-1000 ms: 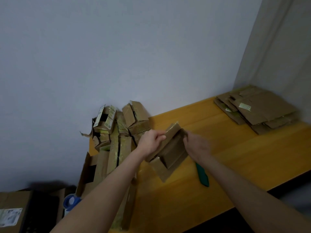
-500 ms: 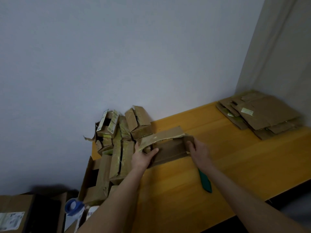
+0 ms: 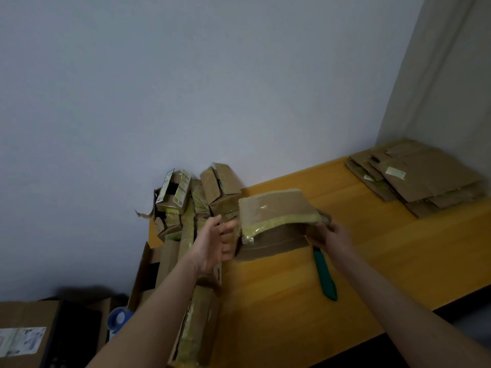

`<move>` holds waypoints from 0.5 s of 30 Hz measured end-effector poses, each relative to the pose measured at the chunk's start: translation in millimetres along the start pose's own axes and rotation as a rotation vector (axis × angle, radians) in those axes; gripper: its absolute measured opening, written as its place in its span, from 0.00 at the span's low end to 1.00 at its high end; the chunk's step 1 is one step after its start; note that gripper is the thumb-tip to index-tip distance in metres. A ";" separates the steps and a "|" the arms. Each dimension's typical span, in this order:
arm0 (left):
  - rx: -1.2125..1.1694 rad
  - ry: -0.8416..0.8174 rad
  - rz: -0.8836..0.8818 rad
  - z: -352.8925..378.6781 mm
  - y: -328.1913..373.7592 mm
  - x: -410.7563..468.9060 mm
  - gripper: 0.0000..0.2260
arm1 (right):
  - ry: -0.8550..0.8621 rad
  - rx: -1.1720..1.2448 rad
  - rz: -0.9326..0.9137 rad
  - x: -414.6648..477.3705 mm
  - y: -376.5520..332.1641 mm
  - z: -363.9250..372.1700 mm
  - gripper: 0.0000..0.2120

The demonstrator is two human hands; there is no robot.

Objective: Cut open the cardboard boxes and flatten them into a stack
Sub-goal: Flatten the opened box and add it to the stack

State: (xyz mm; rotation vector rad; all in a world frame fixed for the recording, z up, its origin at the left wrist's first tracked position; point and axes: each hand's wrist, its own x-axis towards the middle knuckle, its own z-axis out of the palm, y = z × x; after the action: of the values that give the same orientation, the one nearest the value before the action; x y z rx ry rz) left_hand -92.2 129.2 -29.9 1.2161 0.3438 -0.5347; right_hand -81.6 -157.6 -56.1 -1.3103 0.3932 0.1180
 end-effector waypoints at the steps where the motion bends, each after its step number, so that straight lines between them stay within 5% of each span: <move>1: 0.022 0.014 -0.016 -1.1 2.4 1.3 0.30 | -0.026 0.016 0.012 0.6 1.9 -2.4 0.14; 4: 0.176 0.066 -0.034 4.0 7.2 4.8 0.36 | -0.150 0.013 0.053 -1.0 5.5 -4.2 0.15; 9: 0.076 0.070 0.062 13.5 12.6 3.8 0.38 | -0.369 0.021 0.251 -1.5 -1.0 -19.6 0.21; 15: 0.225 -0.119 0.111 23.6 13.1 3.1 0.45 | -0.374 -0.115 0.244 -1.5 -2.2 -10.2 0.33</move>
State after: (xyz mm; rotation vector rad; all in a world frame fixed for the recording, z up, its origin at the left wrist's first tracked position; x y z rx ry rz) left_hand -83.0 109.4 -13.6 1.4048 0.1153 -0.5573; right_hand -84.5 -167.8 -55.7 -1.3155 0.2261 0.5887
